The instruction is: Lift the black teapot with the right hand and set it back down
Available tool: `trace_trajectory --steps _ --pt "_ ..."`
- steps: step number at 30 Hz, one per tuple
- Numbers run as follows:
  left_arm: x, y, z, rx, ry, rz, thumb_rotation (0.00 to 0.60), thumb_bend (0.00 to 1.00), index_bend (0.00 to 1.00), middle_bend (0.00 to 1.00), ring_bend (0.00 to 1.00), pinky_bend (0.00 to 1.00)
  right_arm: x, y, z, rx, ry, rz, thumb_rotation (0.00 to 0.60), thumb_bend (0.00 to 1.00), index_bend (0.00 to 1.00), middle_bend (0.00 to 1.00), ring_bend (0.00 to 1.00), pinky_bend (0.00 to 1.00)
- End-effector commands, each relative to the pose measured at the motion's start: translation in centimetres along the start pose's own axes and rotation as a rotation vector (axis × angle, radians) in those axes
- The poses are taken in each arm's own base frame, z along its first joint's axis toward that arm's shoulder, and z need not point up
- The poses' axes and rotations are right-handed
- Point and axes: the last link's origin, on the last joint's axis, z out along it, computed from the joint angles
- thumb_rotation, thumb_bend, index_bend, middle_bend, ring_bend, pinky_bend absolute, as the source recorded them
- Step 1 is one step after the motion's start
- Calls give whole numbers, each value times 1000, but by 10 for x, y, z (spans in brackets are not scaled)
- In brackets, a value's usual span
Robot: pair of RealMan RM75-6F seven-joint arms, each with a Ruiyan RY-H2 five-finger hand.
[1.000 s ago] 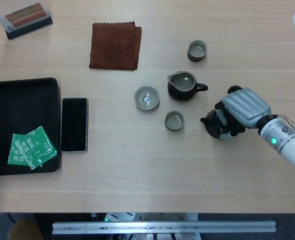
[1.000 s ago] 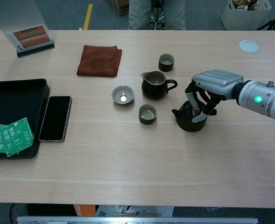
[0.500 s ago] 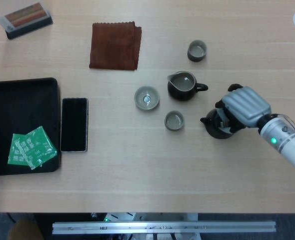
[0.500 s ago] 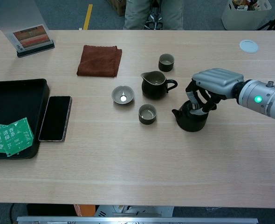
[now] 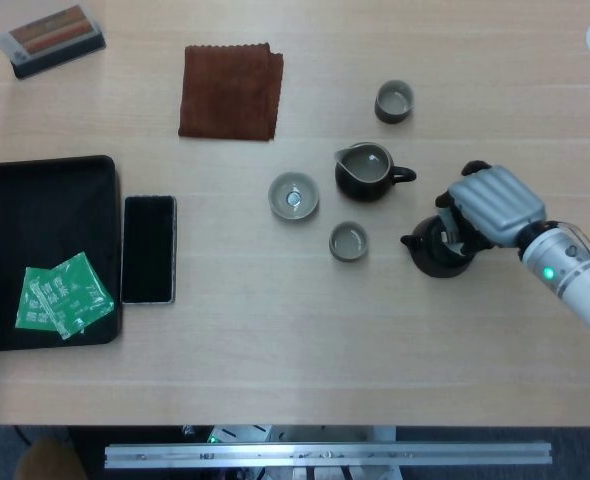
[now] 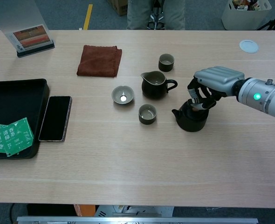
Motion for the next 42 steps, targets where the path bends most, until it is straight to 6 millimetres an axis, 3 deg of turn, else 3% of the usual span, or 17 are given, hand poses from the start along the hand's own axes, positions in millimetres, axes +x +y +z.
trace_trajectory --steps 1,17,26,42 --pt "0 0 0 1 1 0 468 380 84 109 0 45 -1 1 2 -6 2 11 533 569 660 673 656 200" --pt "2 -4 -2 11 1 4 473 380 84 109 0 45 1 11 15 -43 5 70 535 463 659 672 656 200" --pt "4 -6 -5 20 3 5 475 380 84 109 0 45 -1 5 22 -23 1 104 536 429 660 673 656 200" --pt "6 -7 -7 24 10 6 471 380 84 109 0 45 -2 3 19 12 -21 154 537 355 660 692 662 200"
